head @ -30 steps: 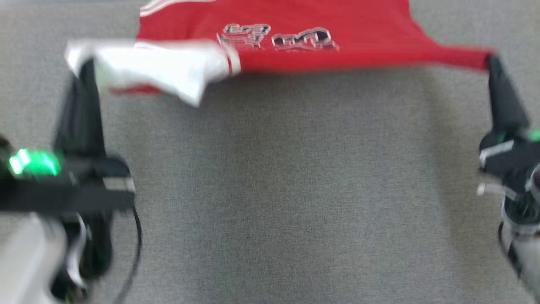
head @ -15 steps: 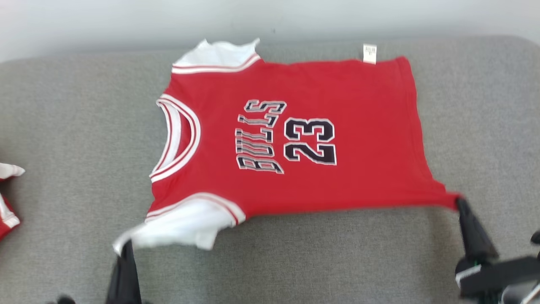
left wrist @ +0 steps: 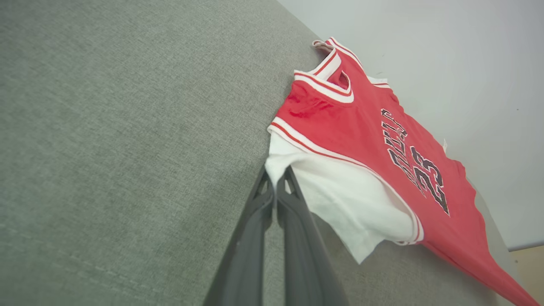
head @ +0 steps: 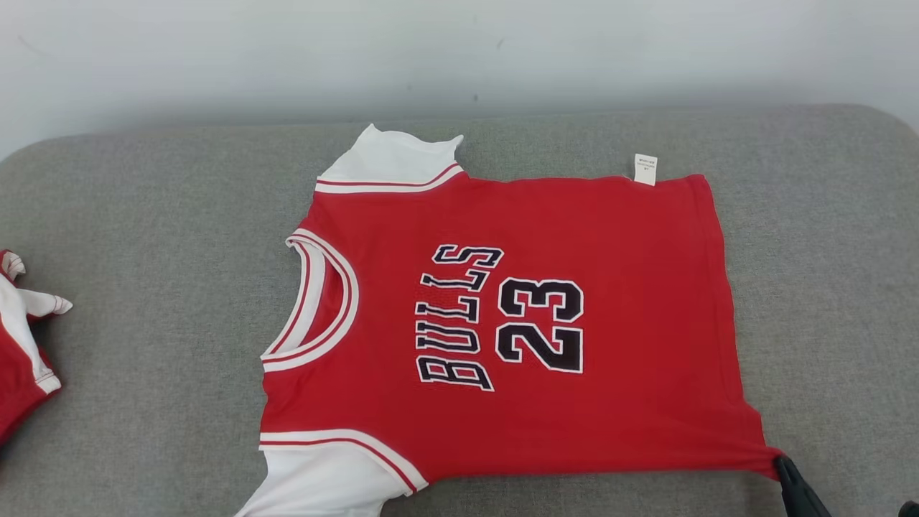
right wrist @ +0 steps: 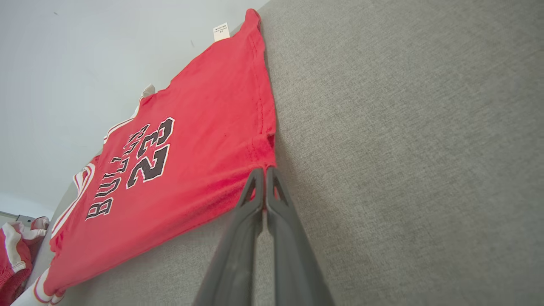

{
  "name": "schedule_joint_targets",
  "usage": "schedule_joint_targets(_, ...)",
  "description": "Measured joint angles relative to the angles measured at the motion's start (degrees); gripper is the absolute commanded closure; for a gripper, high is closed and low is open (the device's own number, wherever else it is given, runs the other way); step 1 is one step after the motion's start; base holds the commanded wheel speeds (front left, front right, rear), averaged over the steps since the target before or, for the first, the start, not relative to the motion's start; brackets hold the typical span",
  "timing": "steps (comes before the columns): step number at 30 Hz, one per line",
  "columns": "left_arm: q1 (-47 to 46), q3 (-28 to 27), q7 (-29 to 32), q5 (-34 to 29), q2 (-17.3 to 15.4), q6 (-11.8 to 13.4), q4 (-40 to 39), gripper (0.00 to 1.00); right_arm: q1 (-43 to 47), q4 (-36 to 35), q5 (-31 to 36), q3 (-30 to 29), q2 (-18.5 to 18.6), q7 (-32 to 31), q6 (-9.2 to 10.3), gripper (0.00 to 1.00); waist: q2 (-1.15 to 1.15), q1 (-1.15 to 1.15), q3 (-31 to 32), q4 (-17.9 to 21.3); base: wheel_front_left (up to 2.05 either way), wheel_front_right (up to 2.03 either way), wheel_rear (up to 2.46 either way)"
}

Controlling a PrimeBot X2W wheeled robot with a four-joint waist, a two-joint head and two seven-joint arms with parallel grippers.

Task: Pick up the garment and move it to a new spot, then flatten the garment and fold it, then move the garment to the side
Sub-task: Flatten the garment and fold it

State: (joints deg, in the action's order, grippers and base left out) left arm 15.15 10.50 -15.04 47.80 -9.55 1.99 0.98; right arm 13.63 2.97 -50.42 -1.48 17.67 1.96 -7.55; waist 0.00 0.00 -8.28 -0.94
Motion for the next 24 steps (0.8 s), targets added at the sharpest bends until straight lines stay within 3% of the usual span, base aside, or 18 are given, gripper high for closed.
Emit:
schedule_joint_targets(10, -1.8, 0.0, 0.0, -3.16, -0.57, -1.21, 0.69, 1.0, -0.07, -1.3, 0.01, 1.77, -1.77, -1.23, 0.0, 1.0, 0.0, 0.0, 0.15, 0.77, 0.0, 0.0, 0.0)
schedule_joint_targets(18, -8.81, 0.09, 2.07, -5.82, -4.8, -2.43, -0.6, 1.0, -5.06, -1.42, -0.53, 2.38, -1.34, -2.05, 0.0, 1.0, 0.01, 0.0, -0.41, 2.1, 0.0, 0.0, 0.0)
schedule_joint_targets(24, -17.79, 1.2, 6.44, -7.49, -8.17, -3.6, -0.45, 1.0, -11.66, 2.55, -0.99, 3.16, -1.26, -3.75, 0.0, 1.0, 0.01, 0.01, -1.49, 3.61, 0.0, 0.0, 0.0)
